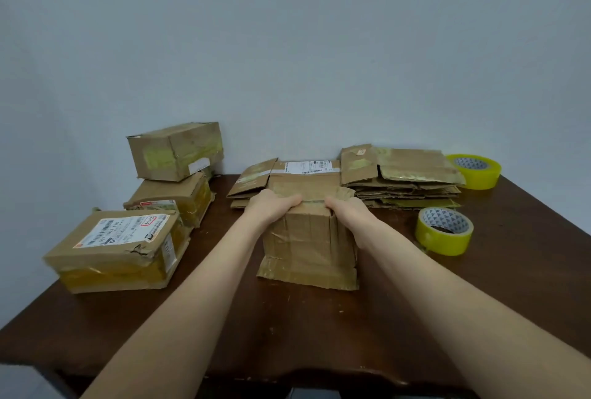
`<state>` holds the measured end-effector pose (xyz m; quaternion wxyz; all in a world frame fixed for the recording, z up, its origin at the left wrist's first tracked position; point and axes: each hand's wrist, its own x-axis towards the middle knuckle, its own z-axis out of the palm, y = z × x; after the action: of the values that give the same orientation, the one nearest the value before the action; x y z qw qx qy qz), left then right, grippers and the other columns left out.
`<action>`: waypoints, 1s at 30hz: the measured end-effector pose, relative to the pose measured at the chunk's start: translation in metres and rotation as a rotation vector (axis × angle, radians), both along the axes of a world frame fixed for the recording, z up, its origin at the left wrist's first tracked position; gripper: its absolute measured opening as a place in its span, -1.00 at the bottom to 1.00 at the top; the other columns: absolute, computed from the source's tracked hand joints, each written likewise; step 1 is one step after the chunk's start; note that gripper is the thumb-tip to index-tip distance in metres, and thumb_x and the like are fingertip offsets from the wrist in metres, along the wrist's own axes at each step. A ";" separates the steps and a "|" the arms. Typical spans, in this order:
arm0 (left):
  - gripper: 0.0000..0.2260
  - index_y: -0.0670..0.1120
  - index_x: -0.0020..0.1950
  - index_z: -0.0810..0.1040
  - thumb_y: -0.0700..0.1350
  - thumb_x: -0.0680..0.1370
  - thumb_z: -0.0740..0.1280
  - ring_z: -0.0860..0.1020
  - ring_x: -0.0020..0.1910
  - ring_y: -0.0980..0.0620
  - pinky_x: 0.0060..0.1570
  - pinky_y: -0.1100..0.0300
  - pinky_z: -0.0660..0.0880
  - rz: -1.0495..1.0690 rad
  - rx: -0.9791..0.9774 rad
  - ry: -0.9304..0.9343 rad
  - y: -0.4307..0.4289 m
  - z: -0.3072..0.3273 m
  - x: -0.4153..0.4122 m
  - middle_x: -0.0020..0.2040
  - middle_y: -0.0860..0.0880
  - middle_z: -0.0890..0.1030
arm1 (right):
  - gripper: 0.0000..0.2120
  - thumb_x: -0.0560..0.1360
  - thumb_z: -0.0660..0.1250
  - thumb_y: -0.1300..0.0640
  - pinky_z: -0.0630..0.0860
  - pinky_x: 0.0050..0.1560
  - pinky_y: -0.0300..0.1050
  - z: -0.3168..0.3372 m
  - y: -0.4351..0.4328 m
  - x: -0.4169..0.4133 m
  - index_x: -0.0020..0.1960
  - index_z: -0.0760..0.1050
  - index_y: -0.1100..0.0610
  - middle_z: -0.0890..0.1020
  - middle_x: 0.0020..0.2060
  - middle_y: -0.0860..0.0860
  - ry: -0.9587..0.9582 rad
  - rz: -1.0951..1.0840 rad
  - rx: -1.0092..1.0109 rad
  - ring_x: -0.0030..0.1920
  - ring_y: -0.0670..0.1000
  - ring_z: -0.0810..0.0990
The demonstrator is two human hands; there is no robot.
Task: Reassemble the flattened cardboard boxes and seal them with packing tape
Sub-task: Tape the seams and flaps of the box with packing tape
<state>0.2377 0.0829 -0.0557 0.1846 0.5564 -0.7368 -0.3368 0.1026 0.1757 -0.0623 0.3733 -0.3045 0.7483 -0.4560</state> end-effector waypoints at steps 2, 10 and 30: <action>-0.70 -0.15 -0.17 0.48 0.09 0.54 0.26 0.53 -0.05 -0.12 -0.11 0.12 0.42 0.022 -0.021 0.008 -0.003 -0.003 0.001 -0.14 -0.11 0.55 | -0.68 0.55 0.23 0.03 0.35 -0.17 -0.11 0.001 -0.003 -0.006 0.22 0.42 0.19 0.47 -0.03 0.05 0.007 0.028 0.016 -0.15 -0.01 0.42; -0.46 -0.19 0.06 0.53 0.28 0.44 0.28 0.55 -0.06 -0.09 -0.21 0.14 0.44 0.031 -0.098 -0.079 -0.003 -0.007 -0.007 0.01 -0.12 0.61 | -0.69 0.48 0.31 -0.08 0.49 -0.06 -0.08 0.004 -0.014 -0.009 0.04 0.50 0.14 0.57 -0.04 0.06 0.247 0.063 0.043 -0.06 0.06 0.53; -0.61 -0.04 0.14 0.44 0.25 0.54 0.21 0.50 0.05 0.08 0.09 0.10 0.43 0.392 -0.385 0.739 0.052 0.081 0.119 0.05 0.06 0.54 | -0.61 0.43 0.42 0.02 0.44 0.08 -0.09 0.079 0.009 0.074 0.24 0.50 -0.03 0.57 0.13 -0.12 0.372 0.190 -0.620 0.10 -0.01 0.55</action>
<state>0.3570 0.1353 0.0257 0.5953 0.4835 -0.5515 -0.3281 0.1769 0.1850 0.0164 0.1616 -0.5487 0.5983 -0.5611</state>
